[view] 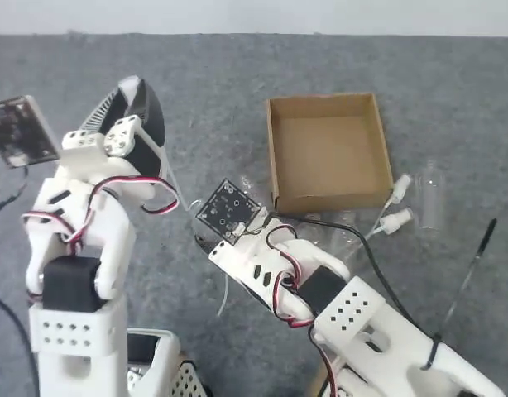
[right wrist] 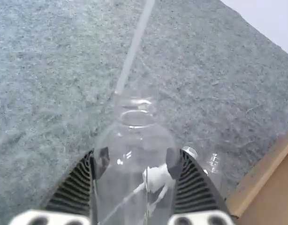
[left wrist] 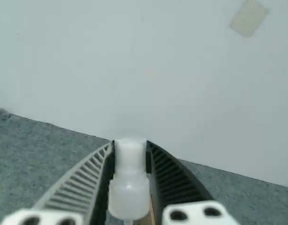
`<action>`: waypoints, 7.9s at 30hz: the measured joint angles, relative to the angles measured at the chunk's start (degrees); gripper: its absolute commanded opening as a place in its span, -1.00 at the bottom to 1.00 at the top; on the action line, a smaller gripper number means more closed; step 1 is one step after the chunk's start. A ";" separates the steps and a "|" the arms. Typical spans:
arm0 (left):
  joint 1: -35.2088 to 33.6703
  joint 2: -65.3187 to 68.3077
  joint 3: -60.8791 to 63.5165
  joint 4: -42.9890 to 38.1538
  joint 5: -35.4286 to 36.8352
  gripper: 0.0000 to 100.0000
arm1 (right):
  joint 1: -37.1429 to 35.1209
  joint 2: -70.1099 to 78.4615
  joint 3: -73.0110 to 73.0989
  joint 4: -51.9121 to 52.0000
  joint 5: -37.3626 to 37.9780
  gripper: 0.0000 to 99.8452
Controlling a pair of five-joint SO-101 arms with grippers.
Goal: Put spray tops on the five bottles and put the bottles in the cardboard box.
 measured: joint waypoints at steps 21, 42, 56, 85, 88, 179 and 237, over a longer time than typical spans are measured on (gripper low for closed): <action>7.74 0.09 4.22 9.23 0.26 -0.98 | 0.18 -6.33 2.73 0.09 -0.18 -0.99; 15.38 -8.35 8.88 11.43 -7.21 -0.73 | 4.75 -8.53 7.21 -12.31 -9.67 -0.99; 11.43 -8.44 1.76 11.43 -9.93 -0.73 | 5.36 -8.44 8.00 -12.31 -9.67 -0.99; 13.71 4.66 5.63 10.20 -14.51 -0.84 | 5.71 -8.35 8.44 -12.31 -9.67 -0.99; 13.71 4.66 5.54 10.11 -15.47 -0.80 | 5.71 -8.35 8.44 -12.31 -9.67 -0.99; 7.65 -38.68 45.54 8.97 -22.07 -0.98 | 29.01 34.11 -27.43 -21.63 -7.56 -0.99; 7.47 -38.77 48.26 7.03 -22.07 -0.97 | 33.14 69.98 -42.20 -38.68 -9.85 -0.56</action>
